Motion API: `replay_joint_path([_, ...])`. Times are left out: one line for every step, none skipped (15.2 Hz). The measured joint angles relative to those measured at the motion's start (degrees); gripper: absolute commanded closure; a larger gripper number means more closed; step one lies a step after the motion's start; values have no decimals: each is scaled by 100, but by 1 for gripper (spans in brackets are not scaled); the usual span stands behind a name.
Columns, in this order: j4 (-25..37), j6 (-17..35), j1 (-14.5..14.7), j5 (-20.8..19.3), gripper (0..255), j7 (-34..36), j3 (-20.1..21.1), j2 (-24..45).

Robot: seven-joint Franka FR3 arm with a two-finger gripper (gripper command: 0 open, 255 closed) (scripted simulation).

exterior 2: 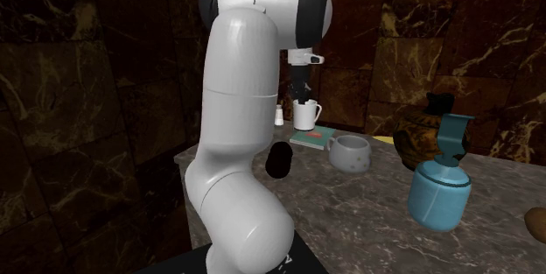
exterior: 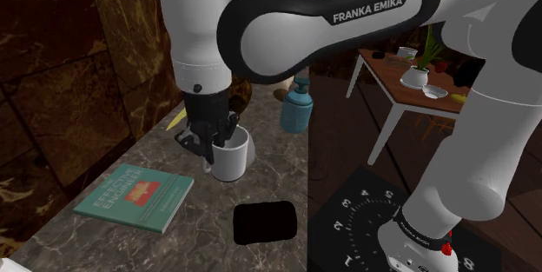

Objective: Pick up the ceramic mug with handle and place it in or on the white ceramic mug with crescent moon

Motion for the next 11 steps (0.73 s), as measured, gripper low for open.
replay_joint_path([87, -70, 10, -12, 255, 5, 2, 22])
replay_joint_path([141, -136, 8, 0, 255, -6, 4, 7])
replay_joint_path([196, -205, 4, 15, 255, -20, 5, -13])
replay_joint_path([287, -292, 8, 15, 255, -25, 7, -9])
replay_joint_path([367, -369, 16, 13, 255, -23, 11, -4])
replay_joint_path([399, -416, 13, 26, 255, -31, 13, -23])
replay_joint_path([437, -440, -12, 18, 255, -79, -7, -10])
replay_joint_path([461, -466, -78, 25, 255, -191, -51, -21])
replay_joint_path([536, -504, -136, 2, 255, -298, -99, 15])
replay_joint_path([604, -535, -181, -21, 255, -386, -139, 54])
replay_joint_path([615, -548, -267, -10, 255, -527, -195, 36])
